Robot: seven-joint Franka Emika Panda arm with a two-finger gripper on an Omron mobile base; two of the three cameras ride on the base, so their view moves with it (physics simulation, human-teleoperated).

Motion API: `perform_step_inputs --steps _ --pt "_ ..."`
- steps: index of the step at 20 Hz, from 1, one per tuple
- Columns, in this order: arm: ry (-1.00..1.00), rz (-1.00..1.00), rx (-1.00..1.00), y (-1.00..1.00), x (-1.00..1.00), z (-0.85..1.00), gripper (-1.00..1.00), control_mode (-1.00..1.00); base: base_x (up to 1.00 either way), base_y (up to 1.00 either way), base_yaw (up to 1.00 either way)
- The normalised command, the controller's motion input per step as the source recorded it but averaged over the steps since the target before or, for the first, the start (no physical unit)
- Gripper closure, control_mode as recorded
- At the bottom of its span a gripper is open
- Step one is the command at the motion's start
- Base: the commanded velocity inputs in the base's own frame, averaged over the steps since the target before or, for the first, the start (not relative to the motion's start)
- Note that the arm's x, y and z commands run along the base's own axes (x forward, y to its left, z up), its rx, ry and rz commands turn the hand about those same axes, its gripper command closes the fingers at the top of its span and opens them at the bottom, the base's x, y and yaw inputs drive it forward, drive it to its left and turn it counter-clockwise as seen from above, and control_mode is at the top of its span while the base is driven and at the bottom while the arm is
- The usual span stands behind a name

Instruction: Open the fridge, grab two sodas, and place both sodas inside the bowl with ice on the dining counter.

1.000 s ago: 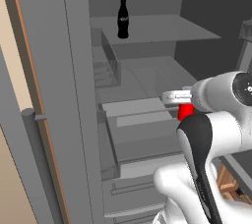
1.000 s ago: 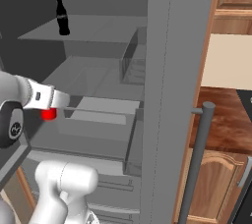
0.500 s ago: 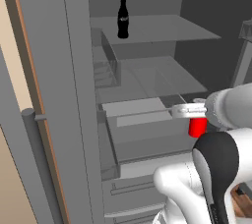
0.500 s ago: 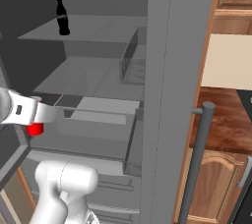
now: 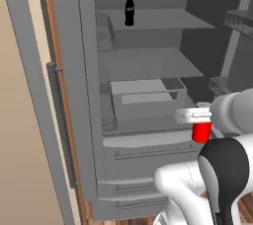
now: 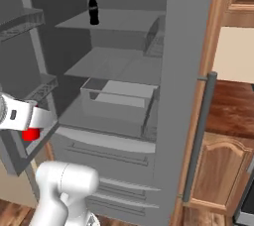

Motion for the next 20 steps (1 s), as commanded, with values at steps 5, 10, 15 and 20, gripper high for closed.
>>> perform_step_inputs --steps 5,10,15,20 --pt "0.00 0.00 0.00 0.00 0.00 0.00 1.00 1.00 -0.47 0.29 0.41" --pt "0.00 0.00 0.00 0.00 0.00 0.00 1.00 1.00 -0.25 0.35 0.48" --pt "0.00 0.00 0.00 0.00 0.00 0.00 1.00 1.00 -0.19 0.38 0.49" --pt "0.00 0.00 0.00 0.00 0.00 0.00 1.00 1.00 -0.21 0.48 0.48"
